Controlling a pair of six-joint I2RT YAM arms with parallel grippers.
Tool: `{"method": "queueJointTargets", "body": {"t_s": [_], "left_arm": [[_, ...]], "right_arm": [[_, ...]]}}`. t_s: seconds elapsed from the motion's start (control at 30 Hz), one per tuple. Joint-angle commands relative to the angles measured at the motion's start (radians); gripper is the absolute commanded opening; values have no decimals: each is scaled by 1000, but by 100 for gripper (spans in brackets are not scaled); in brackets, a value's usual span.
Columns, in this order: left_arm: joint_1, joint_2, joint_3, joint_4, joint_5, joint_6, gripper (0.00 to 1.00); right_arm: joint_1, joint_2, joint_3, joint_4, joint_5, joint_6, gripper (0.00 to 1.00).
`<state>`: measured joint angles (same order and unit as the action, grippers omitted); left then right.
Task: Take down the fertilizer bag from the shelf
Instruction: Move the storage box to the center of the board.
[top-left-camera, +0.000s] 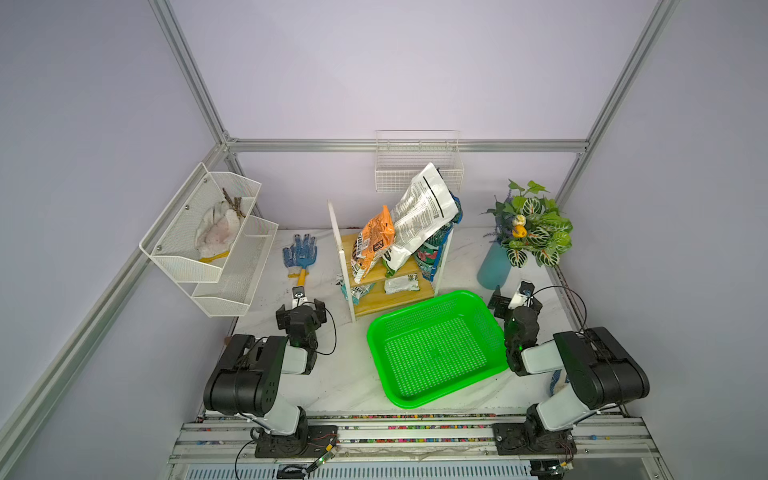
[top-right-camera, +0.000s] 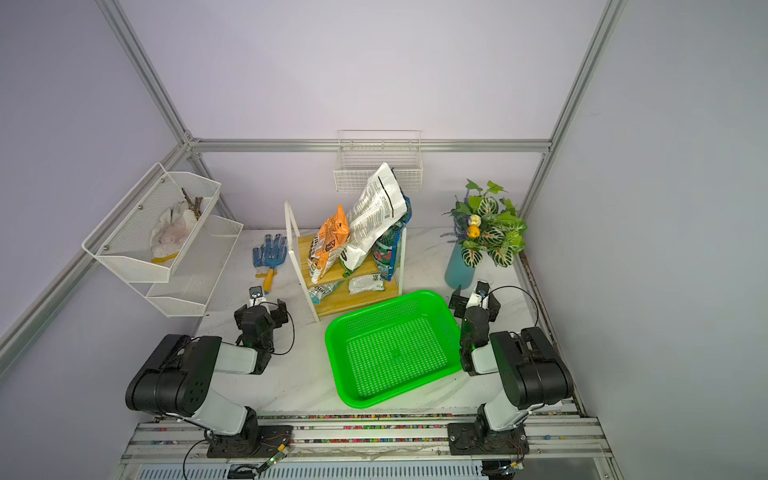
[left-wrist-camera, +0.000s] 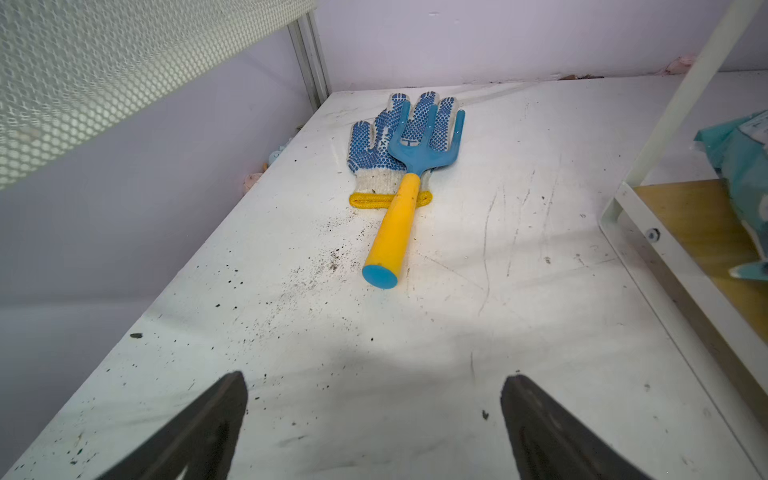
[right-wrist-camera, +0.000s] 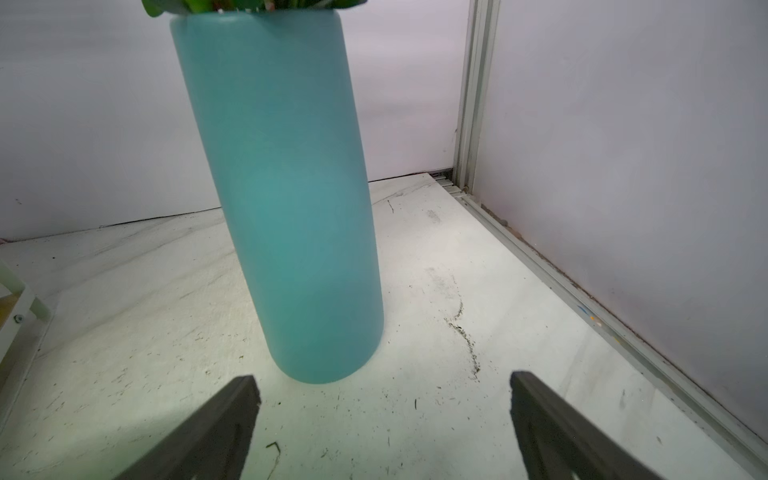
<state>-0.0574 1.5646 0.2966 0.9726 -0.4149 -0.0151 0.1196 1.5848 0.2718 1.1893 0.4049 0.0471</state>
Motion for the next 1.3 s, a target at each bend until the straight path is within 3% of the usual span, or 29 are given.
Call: {"method": "queueJointTargets", "body": {"t_s": [0.0, 1.03, 1.27], "left_arm": [[1, 9, 67, 13, 13, -6, 100], [1, 14, 71, 12, 13, -6, 100], [25, 11, 79, -14, 60, -20, 100]], "right_arm": [[-2, -1, 13, 16, -4, 3, 100], [-2, -2, 12, 16, -5, 2, 100], [-2, -1, 17, 9, -8, 6, 100]]}}
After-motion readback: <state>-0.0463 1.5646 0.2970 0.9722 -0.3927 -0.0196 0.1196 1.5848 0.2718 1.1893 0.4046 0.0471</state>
